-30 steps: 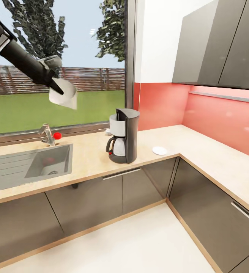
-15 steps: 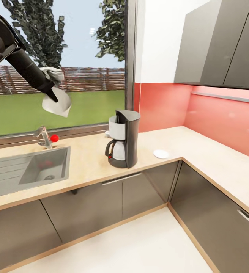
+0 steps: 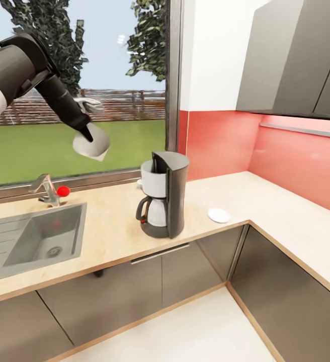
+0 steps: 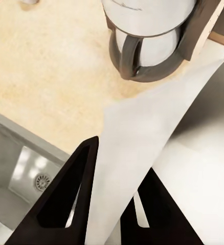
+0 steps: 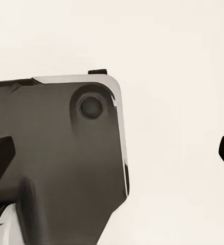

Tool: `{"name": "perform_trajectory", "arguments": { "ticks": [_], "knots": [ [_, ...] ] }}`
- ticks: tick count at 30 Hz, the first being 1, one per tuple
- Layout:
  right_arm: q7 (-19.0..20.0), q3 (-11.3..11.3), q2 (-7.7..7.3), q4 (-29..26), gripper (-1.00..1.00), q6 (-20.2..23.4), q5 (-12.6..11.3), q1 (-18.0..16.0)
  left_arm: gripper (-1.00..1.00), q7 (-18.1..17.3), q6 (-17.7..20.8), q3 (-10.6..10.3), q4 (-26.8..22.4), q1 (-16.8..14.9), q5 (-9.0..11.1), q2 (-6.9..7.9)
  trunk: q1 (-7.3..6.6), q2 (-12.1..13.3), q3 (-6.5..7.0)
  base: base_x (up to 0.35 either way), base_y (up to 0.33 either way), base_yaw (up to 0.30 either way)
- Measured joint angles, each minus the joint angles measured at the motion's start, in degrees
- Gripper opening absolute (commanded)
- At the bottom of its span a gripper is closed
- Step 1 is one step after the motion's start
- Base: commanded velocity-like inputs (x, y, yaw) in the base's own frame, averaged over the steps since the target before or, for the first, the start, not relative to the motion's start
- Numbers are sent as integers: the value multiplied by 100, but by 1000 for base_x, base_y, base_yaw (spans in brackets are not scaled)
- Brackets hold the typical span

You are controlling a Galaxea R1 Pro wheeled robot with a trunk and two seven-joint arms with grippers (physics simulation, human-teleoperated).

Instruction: Set up a coffee station on the kitchen countertop: keep the coffee maker on the countertop, move the bottle of coffee from the kitchen shelf to the counter next to the coffee maker, place a paper coffee filter on top of the coffee maker, put the saucer next to the coffee maker with the coffee cup on the saucer, and place the electric kettle next to the coffee maker.

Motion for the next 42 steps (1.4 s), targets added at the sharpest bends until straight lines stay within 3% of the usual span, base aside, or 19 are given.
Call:
{"name": "perform_trajectory", "arguments": {
  "ticks": [15,30,39,42],
  "knots": [
    [0,0,-10,6,100,1,0,0,-100,0,3,15,0,87,39,-52,2,1,0,291,123,-119],
    [0,-1,-5,6,100,-2,0,0,-100,1,0,32,1,423,40,-203,3,1,0,16,11,-184],
    [7,-1,-1,-3,100,0,0,0,-100,0,-16,46,0,442,55,-207,3,1,1,0,0,-23],
    [-11,-3,55,-29,100,0,-1,0,-100,89,-42,151,-2,540,143,-229,3,1,0,0,0,0]
  ]
}}
